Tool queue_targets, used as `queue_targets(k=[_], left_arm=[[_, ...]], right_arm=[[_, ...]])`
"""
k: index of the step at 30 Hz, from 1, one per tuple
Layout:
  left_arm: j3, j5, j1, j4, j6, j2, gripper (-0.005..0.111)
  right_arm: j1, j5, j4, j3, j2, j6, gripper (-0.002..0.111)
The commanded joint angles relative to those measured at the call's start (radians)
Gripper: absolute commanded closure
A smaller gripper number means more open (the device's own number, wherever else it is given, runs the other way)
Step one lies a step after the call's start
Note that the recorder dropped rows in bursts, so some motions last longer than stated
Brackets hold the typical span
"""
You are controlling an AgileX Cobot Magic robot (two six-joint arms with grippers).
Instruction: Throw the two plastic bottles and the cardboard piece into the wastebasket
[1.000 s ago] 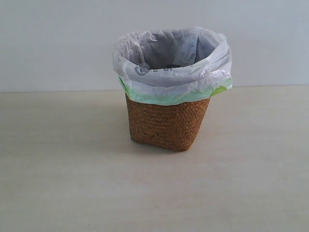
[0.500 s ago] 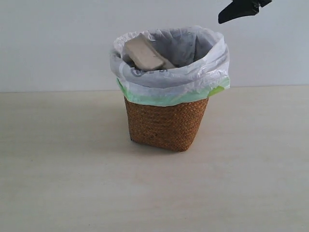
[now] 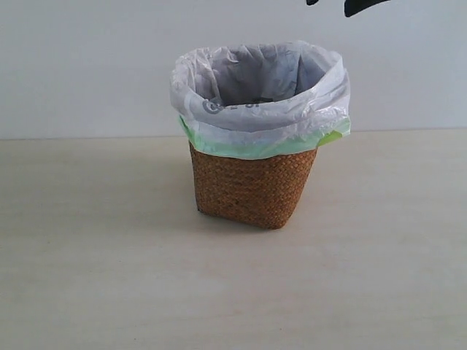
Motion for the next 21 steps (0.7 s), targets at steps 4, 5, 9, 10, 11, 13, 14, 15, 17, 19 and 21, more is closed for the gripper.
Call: queue_targets(k=[4, 5, 9, 10, 11, 13, 14, 15, 17, 19, 21], left_arm=[[-0.004, -0.007, 0.004, 0.000, -0.009, -0.003, -0.001], [-0.004, -0.007, 0.004, 0.000, -0.009, -0.003, -0.001], [-0.004, -0.007, 0.004, 0.000, -0.009, -0.003, -0.001], [-0.004, -0.007, 0.004, 0.000, -0.009, -0.003, -0.001], [-0.004, -0.007, 0.004, 0.000, -0.009, -0.003, -0.001], [-0.004, -0.007, 0.004, 0.000, -0.009, -0.003, -0.001], [-0.004, -0.007, 0.004, 0.000, -0.009, -0.003, -0.001], [-0.004, -0.007, 0.004, 0.000, -0.009, -0.003, -0.001], [-0.004, -0.007, 0.004, 0.000, -0.009, -0.003, -0.001], [-0.004, -0.007, 0.004, 0.000, -0.009, -0.003, -0.001], [-0.004, -0.007, 0.004, 0.000, -0.009, -0.003, -0.001]], right_arm=[[0.013, -0.006, -0.012, 0.000, -0.045, -0.024, 0.108], [0.013, -0.006, -0.008, 0.000, -0.053, -0.029, 0.108], [0.013, -0.006, -0.008, 0.000, -0.077, -0.039, 0.108], [0.013, -0.006, -0.008, 0.000, -0.088, -0.043, 0.108], [0.013, -0.006, -0.008, 0.000, -0.097, -0.044, 0.108], [0.013, -0.006, -0.008, 0.007, -0.119, -0.045, 0.108], [0.015, -0.006, -0.008, 0.019, -0.133, -0.045, 0.108], [0.015, -0.006, -0.008, 0.043, -0.153, -0.056, 0.108], [0.015, -0.006, -0.008, 0.115, -0.193, -0.083, 0.108], [0.015, -0.006, -0.008, 0.198, -0.243, -0.122, 0.108], [0.015, -0.006, -0.008, 0.286, -0.305, -0.149, 0.108]])
